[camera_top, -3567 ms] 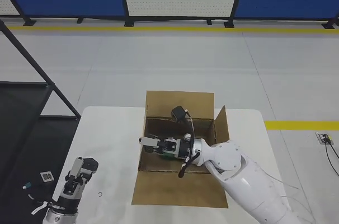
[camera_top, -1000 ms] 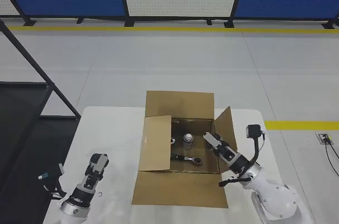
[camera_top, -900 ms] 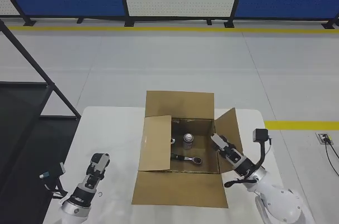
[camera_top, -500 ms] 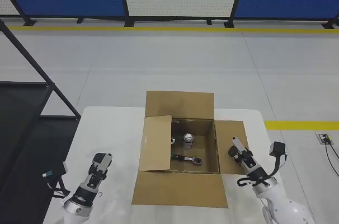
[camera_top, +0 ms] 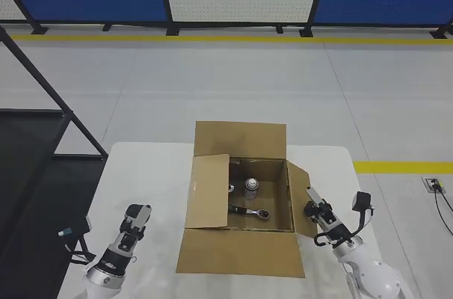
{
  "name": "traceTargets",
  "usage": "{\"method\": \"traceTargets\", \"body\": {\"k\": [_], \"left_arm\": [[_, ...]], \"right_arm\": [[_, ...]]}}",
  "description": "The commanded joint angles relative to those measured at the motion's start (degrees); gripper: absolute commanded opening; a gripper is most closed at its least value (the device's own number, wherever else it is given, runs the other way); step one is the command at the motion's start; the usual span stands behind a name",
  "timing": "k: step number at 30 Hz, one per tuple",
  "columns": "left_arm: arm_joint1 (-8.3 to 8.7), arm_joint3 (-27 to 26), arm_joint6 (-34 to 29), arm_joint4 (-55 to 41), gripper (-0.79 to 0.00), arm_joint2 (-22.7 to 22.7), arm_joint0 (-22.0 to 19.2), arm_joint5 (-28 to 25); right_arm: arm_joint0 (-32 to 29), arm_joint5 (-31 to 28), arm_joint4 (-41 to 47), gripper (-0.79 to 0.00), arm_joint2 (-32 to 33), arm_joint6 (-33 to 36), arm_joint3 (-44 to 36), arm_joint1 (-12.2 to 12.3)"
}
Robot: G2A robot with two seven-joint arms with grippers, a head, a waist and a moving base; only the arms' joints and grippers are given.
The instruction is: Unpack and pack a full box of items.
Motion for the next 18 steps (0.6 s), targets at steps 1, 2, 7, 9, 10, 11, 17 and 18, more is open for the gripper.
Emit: {"method": "traceTargets", "body": {"k": [1,2,7,9,10,11,17,18], "left_arm": [[0.01,0.0,0.0,0.0,0.000,0.1,-0.1,0.1],[0.01,0.0,0.0,0.1,0.000,0.1,-0.2,0.1],[0.06,-0.1,-0.1,0.1,0.000,0.2,-0.4,0.1],[0.08,-0.1,-0.2,0.1,0.000,0.2,-0.4,0.2],[0.08,-0.1,-0.1,0.1,0.000,0.2,-0.4,0.1],[0.09,-0.1,-0.1,0.0,0.000,0.1,-0.5,0.2],[0.13,-0.3,0.3,-0.4,0.000,-0.2,-0.7,0.2],[0.13,-0.2,0.5,-0.5,0.000,-0.2,-0.7,0.2]], "right_arm": [[-0.2,-0.4,0.2,0.000,0.2,-0.2,-0.1,0.0],[-0.4,-0.6,0.3,0.000,0.3,-0.3,-0.3,0.0],[-1.6,-2.4,0.1,0.000,0.9,-2.1,-2.6,0.1],[-2.1,-2.9,-0.3,0.000,1.2,-2.9,-4.1,0.1],[-2.4,-3.2,-0.5,0.000,1.2,-3.1,-5.1,0.1],[-2.6,-3.6,-0.6,0.000,1.2,-3.0,-6.1,0.1],[-3.0,-6.7,-1.2,0.000,0.1,0.3,-12.7,0.2],[-2.9,-6.7,-1.9,0.000,-0.5,1.0,-14.2,0.3]]}}
